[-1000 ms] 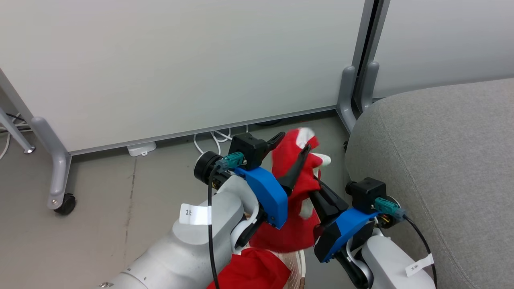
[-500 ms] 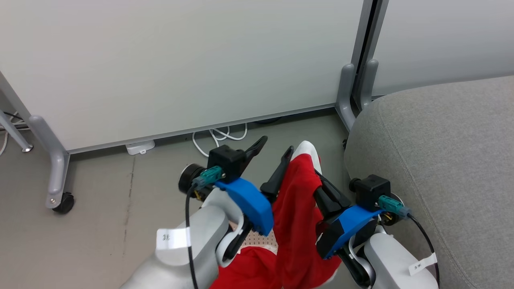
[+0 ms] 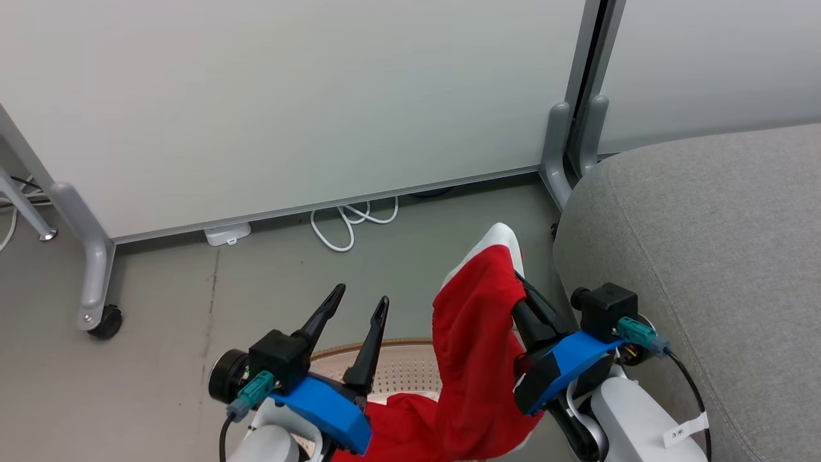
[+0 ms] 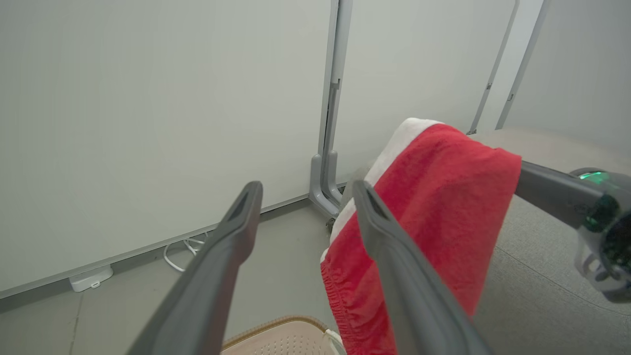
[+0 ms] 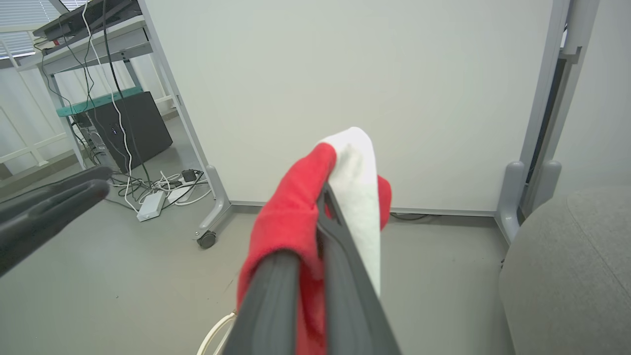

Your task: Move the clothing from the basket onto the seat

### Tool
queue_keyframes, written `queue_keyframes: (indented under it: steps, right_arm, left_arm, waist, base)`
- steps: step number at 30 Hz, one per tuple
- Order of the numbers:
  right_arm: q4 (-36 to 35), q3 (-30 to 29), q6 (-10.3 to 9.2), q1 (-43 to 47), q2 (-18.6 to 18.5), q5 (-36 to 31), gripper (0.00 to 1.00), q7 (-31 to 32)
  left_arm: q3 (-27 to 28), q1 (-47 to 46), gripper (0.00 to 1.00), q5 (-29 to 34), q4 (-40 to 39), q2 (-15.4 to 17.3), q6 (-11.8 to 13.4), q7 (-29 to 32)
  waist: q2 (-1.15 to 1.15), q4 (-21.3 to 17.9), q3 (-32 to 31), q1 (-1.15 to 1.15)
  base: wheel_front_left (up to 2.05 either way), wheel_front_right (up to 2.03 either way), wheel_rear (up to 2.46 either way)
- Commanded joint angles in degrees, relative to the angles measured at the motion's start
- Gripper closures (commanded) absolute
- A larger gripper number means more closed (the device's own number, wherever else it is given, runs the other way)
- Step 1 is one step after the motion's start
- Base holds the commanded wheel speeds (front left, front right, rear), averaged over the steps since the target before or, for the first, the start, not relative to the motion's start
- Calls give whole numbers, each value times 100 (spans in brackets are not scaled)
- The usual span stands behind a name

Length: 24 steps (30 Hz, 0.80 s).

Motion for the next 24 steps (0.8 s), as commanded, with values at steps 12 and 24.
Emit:
queue_keyframes:
  steps: [12,24]
  right_arm:
    - [-66,-41,1,165,-17,-43,100,-23]
    - [-26,-51,1,146,-17,-38,100,-24]
  left_arm:
    - [942,843,0,964,-374,-286,-354,-18]
    - [1091,907,0,1128,-248,-459,-428,-17]
  waist:
    - [0,54,-24,0]
    - [0,-80,-18,0]
  base:
    - [0,0,0]
    - [0,0,0]
